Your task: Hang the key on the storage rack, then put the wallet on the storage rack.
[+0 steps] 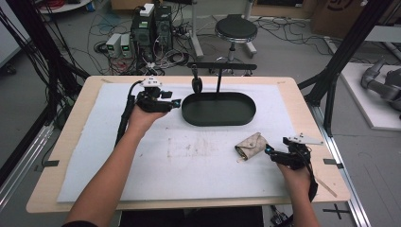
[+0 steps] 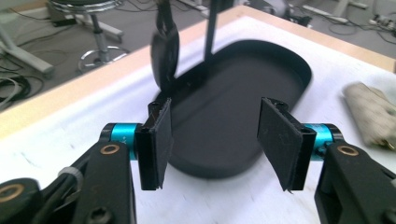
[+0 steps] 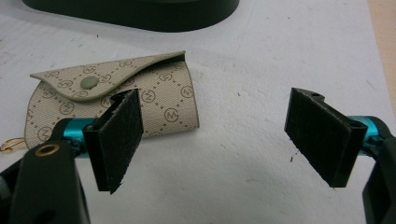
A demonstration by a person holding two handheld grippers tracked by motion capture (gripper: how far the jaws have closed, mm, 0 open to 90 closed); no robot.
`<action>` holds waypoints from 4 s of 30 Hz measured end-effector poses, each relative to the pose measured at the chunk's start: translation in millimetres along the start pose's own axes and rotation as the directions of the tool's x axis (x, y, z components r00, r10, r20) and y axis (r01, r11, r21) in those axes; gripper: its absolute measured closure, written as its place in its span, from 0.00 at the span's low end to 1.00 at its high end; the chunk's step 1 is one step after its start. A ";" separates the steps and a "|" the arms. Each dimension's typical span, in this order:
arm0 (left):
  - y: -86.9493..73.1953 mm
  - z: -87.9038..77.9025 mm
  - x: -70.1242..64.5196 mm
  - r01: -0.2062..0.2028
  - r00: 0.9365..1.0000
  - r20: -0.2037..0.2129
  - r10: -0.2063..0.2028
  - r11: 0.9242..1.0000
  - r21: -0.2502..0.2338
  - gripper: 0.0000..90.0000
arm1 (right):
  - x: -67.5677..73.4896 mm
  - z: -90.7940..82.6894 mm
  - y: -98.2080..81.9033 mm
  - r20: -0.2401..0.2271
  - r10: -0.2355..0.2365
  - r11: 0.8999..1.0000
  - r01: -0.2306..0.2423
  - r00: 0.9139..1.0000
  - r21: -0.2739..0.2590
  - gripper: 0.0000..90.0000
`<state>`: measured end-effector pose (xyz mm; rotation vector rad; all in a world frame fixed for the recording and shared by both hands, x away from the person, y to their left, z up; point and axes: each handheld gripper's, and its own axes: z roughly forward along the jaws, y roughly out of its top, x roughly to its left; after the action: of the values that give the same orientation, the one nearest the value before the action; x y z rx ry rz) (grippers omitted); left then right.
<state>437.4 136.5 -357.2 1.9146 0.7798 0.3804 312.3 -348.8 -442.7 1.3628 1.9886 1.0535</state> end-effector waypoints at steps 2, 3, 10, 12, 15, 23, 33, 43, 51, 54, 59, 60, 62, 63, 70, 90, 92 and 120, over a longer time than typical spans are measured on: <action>-6.0 -5.8 -2.5 -0.006 1.000 0.018 0.006 1.000 0.000 0.47 | 0.6 0.4 -0.5 -0.001 0.004 1.000 -0.004 1.000 0.004 0.22; -8.8 -9.2 -3.6 -0.009 1.000 0.022 0.009 1.000 -0.003 0.47 | 0.4 0.7 -0.7 0.000 -0.001 1.000 0.001 1.000 0.005 0.22; -37.3 -29.5 -17.6 0.003 0.998 0.056 -0.002 1.000 -0.022 0.44 | 0.8 0.7 -1.0 0.003 -0.001 1.000 0.001 1.000 0.006 0.22; -44.8 -33.6 -22.8 -0.005 0.998 0.059 0.006 1.000 -0.019 0.44 | 0.9 0.9 -1.5 0.001 0.001 1.000 -0.001 1.000 0.010 0.22; -54.4 -41.1 -26.6 -0.003 0.998 0.064 0.005 1.000 -0.029 0.43 | 0.9 0.5 -1.8 0.005 0.004 1.000 -0.004 1.000 0.010 0.22; -79.6 -53.4 -38.6 -0.018 0.996 0.090 0.020 1.000 -0.018 0.41 | 2.7 2.6 -1.3 0.007 -0.002 1.000 0.002 1.000 0.016 0.22; -95.9 -62.5 -41.0 -0.043 0.996 0.075 0.045 0.999 -0.021 0.35 | 0.1 3.0 -1.9 0.012 0.013 1.000 -0.013 1.000 0.020 0.22; -104.4 -65.9 -29.5 -0.031 0.998 0.056 0.032 0.999 -0.026 0.23 | -5.1 5.2 -2.3 0.017 0.030 0.999 -0.030 0.999 0.017 0.22; -106.8 -65.9 -25.0 -0.017 0.999 0.042 0.019 0.999 -0.031 0.16 | -7.8 3.7 -2.9 0.025 0.036 0.999 -0.037 0.999 0.016 0.22; -106.2 -65.7 -27.0 -0.019 0.999 0.045 0.020 0.999 -0.034 0.16 | -7.1 1.8 -3.5 0.023 0.041 0.999 -0.042 0.999 0.014 0.22; -105.4 -63.7 -29.0 -0.009 0.999 0.053 0.011 1.000 -0.028 0.16 | -7.9 0.6 -3.9 0.024 0.036 0.999 -0.036 0.999 0.010 0.22; -105.5 -63.0 -28.9 -0.014 0.998 0.056 0.015 1.000 -0.023 0.16 | -7.5 0.0 -4.1 0.024 0.037 0.999 -0.037 0.999 0.010 0.22; -105.7 -62.2 -28.9 -0.012 0.998 0.054 0.013 1.000 -0.014 0.16 | -7.0 -1.5 -4.6 0.025 0.036 0.999 -0.037 0.999 0.014 0.22; -105.5 -61.6 -29.2 -0.010 0.999 0.050 0.010 1.000 -0.014 0.16 | -7.3 -2.3 -4.8 0.025 0.033 0.999 -0.034 0.999 0.011 0.22; -98.0 -53.4 -35.5 -0.008 0.998 0.062 0.009 1.000 -0.015 0.16 | -8.2 -7.5 -9.3 0.024 0.030 0.999 -0.030 0.999 0.015 0.22; -48.2 40.5 -105.1 -0.085 0.974 0.211 0.076 0.996 0.032 0.16 | -14.9 -38.0 -28.7 0.036 0.057 0.998 -0.058 0.998 0.013 0.22; -45.0 49.4 -110.9 -0.103 0.971 0.222 0.090 0.994 0.048 0.16 | -16.3 -39.9 -30.3 0.036 0.060 0.998 -0.061 0.998 0.013 0.22; -12.9 136.6 -169.8 -0.166 0.954 0.271 0.125 0.977 0.135 0.16 | -25.9 -50.3 -38.0 0.054 0.088 0.996 -0.088 0.995 0.004 0.22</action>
<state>384.2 -66.1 -419.0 2.1242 0.5074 0.1529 263.3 -396.1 -445.6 1.4788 1.9098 1.0389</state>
